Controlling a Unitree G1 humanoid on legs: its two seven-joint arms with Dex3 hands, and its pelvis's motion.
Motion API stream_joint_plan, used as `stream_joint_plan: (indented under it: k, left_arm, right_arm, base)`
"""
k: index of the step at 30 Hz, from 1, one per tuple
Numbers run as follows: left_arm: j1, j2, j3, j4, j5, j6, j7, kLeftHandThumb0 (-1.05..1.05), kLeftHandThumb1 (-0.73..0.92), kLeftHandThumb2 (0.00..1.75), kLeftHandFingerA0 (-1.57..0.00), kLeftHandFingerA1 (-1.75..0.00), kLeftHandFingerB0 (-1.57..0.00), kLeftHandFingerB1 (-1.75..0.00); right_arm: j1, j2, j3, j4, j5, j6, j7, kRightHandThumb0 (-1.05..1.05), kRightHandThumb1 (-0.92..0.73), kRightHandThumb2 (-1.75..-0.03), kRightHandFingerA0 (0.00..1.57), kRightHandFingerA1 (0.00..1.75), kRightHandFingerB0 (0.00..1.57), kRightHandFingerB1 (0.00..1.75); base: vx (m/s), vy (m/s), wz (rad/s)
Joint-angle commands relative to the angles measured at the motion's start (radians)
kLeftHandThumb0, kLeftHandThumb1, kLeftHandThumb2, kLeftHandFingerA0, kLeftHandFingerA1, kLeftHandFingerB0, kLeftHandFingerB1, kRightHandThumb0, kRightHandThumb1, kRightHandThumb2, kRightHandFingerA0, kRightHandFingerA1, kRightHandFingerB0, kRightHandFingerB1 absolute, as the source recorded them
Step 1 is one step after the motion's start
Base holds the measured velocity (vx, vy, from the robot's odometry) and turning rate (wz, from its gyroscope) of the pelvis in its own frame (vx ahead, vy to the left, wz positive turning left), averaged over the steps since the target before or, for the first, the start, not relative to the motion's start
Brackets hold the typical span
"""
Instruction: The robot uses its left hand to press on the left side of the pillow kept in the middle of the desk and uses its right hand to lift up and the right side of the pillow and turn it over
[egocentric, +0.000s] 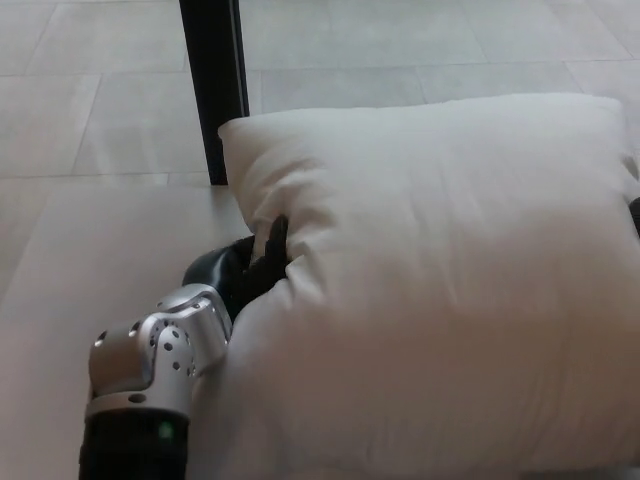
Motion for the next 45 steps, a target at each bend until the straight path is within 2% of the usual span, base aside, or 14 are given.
stream_joint_plan:
  k: [1, 5, 8, 11, 15, 21, 23, 24, 26, 29, 33, 39, 40, 45]
  left_arm:
    - [-0.09, -0.065, -0.029, 0.033, -0.02, 0.023, 0.021, -0.8, 0.49, 0.93, -0.25, -0.87, 0.0, -0.33]
    - [-0.105, -0.077, -0.031, 0.06, 0.009, 0.002, 0.073, -0.82, 0.7, 0.56, -0.03, -1.13, -0.04, -0.33]
    - [-0.095, -0.105, -0.014, 0.075, 0.019, -0.021, 0.127, -0.41, 0.44, 1.07, -0.14, -0.66, 0.0, -0.54]
    - [-0.125, -0.152, 0.005, 0.133, 0.051, 0.025, 0.253, -0.6, 0.83, 0.65, -0.16, -0.97, -0.16, -0.6]
    - [-0.138, -0.18, 0.041, 0.202, 0.048, -0.034, 0.303, -0.68, 0.85, 0.64, -0.25, -0.98, -0.23, -0.52]
    - [-0.111, -0.19, 0.038, 0.251, 0.054, -0.125, 0.312, -0.14, 0.36, 0.93, -0.24, -0.65, -0.18, -0.58]
    - [-0.128, -0.165, -0.057, 0.28, 0.104, -0.1, 0.239, -0.45, 0.68, 0.59, -0.24, -0.88, -0.24, -0.57]
    - [-0.148, -0.15, -0.092, 0.302, 0.111, -0.074, 0.196, -0.59, 0.64, 1.0, -0.47, -0.84, -0.31, -0.58]
    - [-0.19, -0.125, -0.163, 0.365, 0.13, -0.075, 0.096, -0.59, 0.92, 0.69, -0.56, -1.29, -0.43, -0.49]
    - [-0.19, -0.061, -0.468, 0.426, 0.309, -0.224, -0.141, -0.49, 0.56, 0.92, -0.45, -0.72, -0.34, -0.53]
    - [-0.109, -0.16, -0.365, 0.328, 0.2, -0.231, 0.01, -0.33, 0.56, 0.56, -0.42, -0.72, -0.22, -0.39]
    - [-0.057, -0.108, -0.682, 0.298, 0.36, -0.261, -0.042, -0.64, 0.42, 0.8, -0.03, -0.34, -0.19, -0.46]
    - [-0.049, -0.086, -0.74, 0.282, 0.391, -0.277, -0.054, -0.66, 0.45, 0.81, -0.06, -0.29, -0.57, -0.59]
    - [0.042, -0.105, -0.75, 0.257, 0.353, -0.264, -0.035, -0.6, 0.41, 0.8, -0.02, -0.36, -0.18, -0.46]
  right_arm:
    - [-0.036, 0.175, -0.024, -0.054, 0.117, 0.068, -0.007, -0.86, -0.52, -0.89, 0.0, 0.46, 0.08, 0.35]
    - [-0.032, 0.217, -0.016, -0.106, 0.083, 0.026, -0.039, -0.88, -0.48, -0.75, 0.0, 0.51, 0.07, 0.34]
    - [-0.039, 0.243, -0.01, -0.159, 0.083, 0.023, -0.054, -0.85, -0.6, -0.59, 0.0, 0.3, 0.0, 0.22]
    - [-0.082, 0.327, 0.0, -0.262, 0.094, 0.027, -0.129, -0.79, -0.47, -0.82, 0.02, 0.68, 0.1, 0.44]
    - [-0.081, 0.299, 0.172, -0.303, -0.024, -0.054, -0.081, -0.86, -0.5, -0.87, 0.0, 0.21, 0.08, 0.36]
    - [-0.132, 0.339, 0.22, -0.317, -0.057, -0.042, -0.156, -0.82, -0.46, -0.8, 0.08, 0.82, 0.12, 0.44]
    - [-0.151, 0.344, 0.262, -0.307, -0.07, -0.046, -0.133, -0.79, -0.47, -0.84, 0.04, 0.69, 0.12, 0.47]
    - [-0.162, 0.353, 0.268, -0.3, -0.067, -0.033, -0.136, -0.38, -0.24, -0.89, 0.1, 0.61, 0.0, 0.5]
    - [-0.185, 0.378, 0.285, -0.277, -0.066, -0.007, -0.143, -0.78, -0.46, -0.83, 0.0, 0.61, 0.13, 0.48]
    - [-0.224, 0.389, 0.34, -0.202, -0.097, 0.06, -0.134, -0.77, -0.55, -0.58, 0.0, 0.36, 0.07, 0.29]
    - [-0.226, 0.39, 0.464, -0.116, -0.175, 0.078, -0.1, -0.88, -0.53, -0.87, 0.0, 0.0, 0.12, 0.13]
    - [-0.199, 0.453, 0.495, -0.051, -0.21, 0.085, -0.145, -0.76, -0.48, -0.61, 0.0, 0.07, 0.05, 0.33]
    - [-0.203, 0.462, 0.502, -0.04, -0.216, 0.098, -0.149, -0.75, -0.44, -0.83, 0.0, 0.15, 0.06, 0.34]
    - [-0.133, 0.473, 0.632, -0.043, -0.273, 0.126, -0.143, -0.61, -0.35, -0.81, 0.0, 0.3, 0.03, 0.41]
  base:
    - [0.0, 0.0, 0.0]
    - [0.0, 0.0, 0.0]
    - [0.0, 0.0, 0.0]
    - [0.0, 0.0, 0.0]
    - [0.0, 0.0, 0.0]
    - [0.0, 0.0, 0.0]
    - [0.0, 0.0, 0.0]
    - [0.0, 0.0, 0.0]
    - [0.0, 0.0, 0.0]
    - [0.0, 0.0, 0.0]
    - [0.0, 0.0, 0.0]
    - [0.0, 0.0, 0.0]
    - [0.0, 0.0, 0.0]
    - [0.0, 0.0, 0.0]
